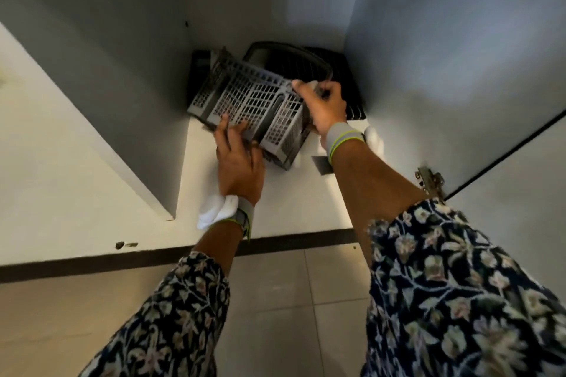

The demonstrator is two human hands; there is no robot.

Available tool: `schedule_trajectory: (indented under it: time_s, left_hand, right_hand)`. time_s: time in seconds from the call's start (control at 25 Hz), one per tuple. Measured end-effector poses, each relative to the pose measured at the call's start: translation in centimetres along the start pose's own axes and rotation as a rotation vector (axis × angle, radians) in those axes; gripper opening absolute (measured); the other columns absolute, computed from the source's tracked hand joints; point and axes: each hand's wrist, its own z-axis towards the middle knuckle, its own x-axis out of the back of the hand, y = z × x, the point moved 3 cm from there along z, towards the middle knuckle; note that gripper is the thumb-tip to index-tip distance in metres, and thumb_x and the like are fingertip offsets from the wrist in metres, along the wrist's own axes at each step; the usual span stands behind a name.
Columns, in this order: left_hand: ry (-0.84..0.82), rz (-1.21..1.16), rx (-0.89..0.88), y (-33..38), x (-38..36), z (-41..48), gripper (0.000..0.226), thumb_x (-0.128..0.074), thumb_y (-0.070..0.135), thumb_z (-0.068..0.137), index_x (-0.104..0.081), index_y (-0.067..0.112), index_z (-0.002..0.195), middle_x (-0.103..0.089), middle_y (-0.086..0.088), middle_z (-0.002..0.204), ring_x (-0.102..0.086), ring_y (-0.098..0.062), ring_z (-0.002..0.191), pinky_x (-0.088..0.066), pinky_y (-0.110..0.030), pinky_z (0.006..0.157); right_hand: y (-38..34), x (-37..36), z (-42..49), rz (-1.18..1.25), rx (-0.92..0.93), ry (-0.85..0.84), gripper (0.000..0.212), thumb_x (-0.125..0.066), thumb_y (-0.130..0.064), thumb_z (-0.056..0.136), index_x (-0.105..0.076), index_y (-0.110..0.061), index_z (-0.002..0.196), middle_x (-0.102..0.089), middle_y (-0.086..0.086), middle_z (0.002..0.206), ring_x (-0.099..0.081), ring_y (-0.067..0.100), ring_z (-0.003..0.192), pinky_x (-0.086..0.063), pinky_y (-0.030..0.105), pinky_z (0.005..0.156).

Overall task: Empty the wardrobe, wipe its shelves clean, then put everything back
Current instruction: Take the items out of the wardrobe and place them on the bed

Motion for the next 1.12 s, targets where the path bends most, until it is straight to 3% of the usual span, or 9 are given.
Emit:
schedule_trajectory:
  time_s: [0.12, 0.24, 0.4, 0.48, 0.64, 0.72, 0.88, 1.0, 1.12]
  left_hand:
    - [-0.001, -0.045, 0.019, -0.7, 1.4, -1.4, 0.044, -0.040, 0.023, 0.091, -0.043, 0.003, 0.130, -0.028, -0.013, 0.146, -0.043, -0.027, 0.129, -0.042, -0.034, 0.106]
    - [0.067, -0.068, 0.065, -0.8, 1.9, -2.1, 0.039, -0.041, 0.027, 0.093, -0.047, 0.001, 0.122, -0.034, -0.015, 0.137, -0.049, -0.030, 0.120, -0.048, -0.039, 0.099]
    - [0.160, -0.109, 0.227, -1.0, 1.6, -2.0, 0.021, -0.048, 0.015, 0.092, -0.051, 0.001, 0.107, -0.047, -0.021, 0.121, -0.056, -0.034, 0.099, -0.051, -0.040, 0.083]
    - [0.157, -0.175, 0.335, -1.2, 1.2, -2.0, 0.024, -0.054, 0.007, 0.088, -0.049, 0.002, 0.110, -0.051, -0.018, 0.116, -0.056, -0.031, 0.096, -0.046, -0.031, 0.081]
    - [0.198, -0.188, 0.387, -1.4, 0.8, -1.7, 0.047, -0.063, 0.010, 0.085, -0.044, 0.001, 0.127, -0.043, -0.018, 0.128, -0.048, -0.030, 0.114, -0.035, -0.021, 0.090]
    - [0.074, -0.246, 0.367, -1.4, 0.0, -1.4, 0.055, -0.062, 0.013, 0.087, -0.040, 0.006, 0.137, -0.042, -0.015, 0.139, -0.042, -0.026, 0.127, -0.032, -0.025, 0.103]
    - [-0.083, -0.253, 0.343, -0.3, -1.9, -2.1, 0.036, -0.051, 0.023, 0.096, -0.052, 0.014, 0.130, -0.061, -0.010, 0.124, -0.056, -0.027, 0.116, -0.045, -0.033, 0.099]
    - [-0.074, -0.278, 0.340, 0.4, -2.6, -2.8, 0.032, -0.051, 0.027, 0.097, -0.055, 0.014, 0.125, -0.064, -0.008, 0.118, -0.059, -0.024, 0.111, -0.048, -0.032, 0.095]
    - [-0.124, -0.306, 0.314, 1.1, -3.3, -3.1, 0.031, -0.055, 0.022, 0.094, -0.055, 0.012, 0.123, -0.063, -0.001, 0.111, -0.061, -0.022, 0.107, -0.050, -0.034, 0.093]
  right_hand:
    - [-1.3, -0.4, -1.6, -0.106, 0.073, -0.072, 0.046, -0.066, -0.063, 0.049, -0.054, -0.030, 0.078, -0.047, 0.009, 0.120, -0.059, 0.023, 0.095, -0.053, 0.045, 0.091]
    - [-1.8, -1.0, -2.5, -0.200, 0.196, -0.085, 0.036, -0.069, -0.054, 0.057, -0.050, -0.025, 0.063, -0.049, 0.011, 0.112, -0.056, 0.021, 0.088, -0.049, 0.033, 0.084]
    - [-1.5, 1.1, -3.8, -0.409, 0.367, -0.058, 0.041, -0.082, -0.050, 0.063, -0.051, -0.022, 0.065, -0.042, 0.009, 0.121, -0.047, 0.013, 0.108, -0.035, 0.014, 0.095]
    - [-1.4, 3.0, -4.2, -0.474, 0.437, -0.027, 0.043, -0.084, -0.046, 0.062, -0.054, -0.015, 0.068, -0.040, 0.008, 0.120, -0.045, 0.009, 0.108, -0.033, 0.010, 0.096]
    - [-0.7, 7.5, -4.9, -0.566, 0.489, 0.004, 0.046, -0.085, -0.044, 0.061, -0.055, -0.009, 0.067, -0.042, 0.009, 0.127, -0.048, 0.012, 0.108, -0.039, 0.019, 0.096]
    - [-0.1, 9.6, -5.4, -0.669, 0.459, -0.040, 0.048, -0.084, -0.045, 0.061, -0.054, -0.009, 0.067, -0.040, 0.006, 0.132, -0.043, 0.011, 0.112, -0.039, 0.023, 0.097]
    - [1.1, 11.3, -6.3, -0.736, 0.427, -0.068, 0.049, -0.081, -0.048, 0.063, -0.048, -0.012, 0.067, -0.040, 0.008, 0.133, -0.045, 0.022, 0.123, -0.040, 0.028, 0.099]
    - [0.6, 10.5, -6.3, -0.646, 0.399, 0.062, 0.042, -0.075, -0.045, 0.073, -0.053, -0.012, 0.086, -0.035, 0.011, 0.134, -0.050, 0.028, 0.115, -0.041, 0.029, 0.095]
    - [0.0, 8.5, -6.9, -0.679, 0.480, 0.348, 0.034, -0.068, -0.035, 0.079, -0.054, -0.014, 0.102, -0.025, 0.014, 0.145, -0.034, 0.035, 0.129, -0.034, 0.038, 0.103]
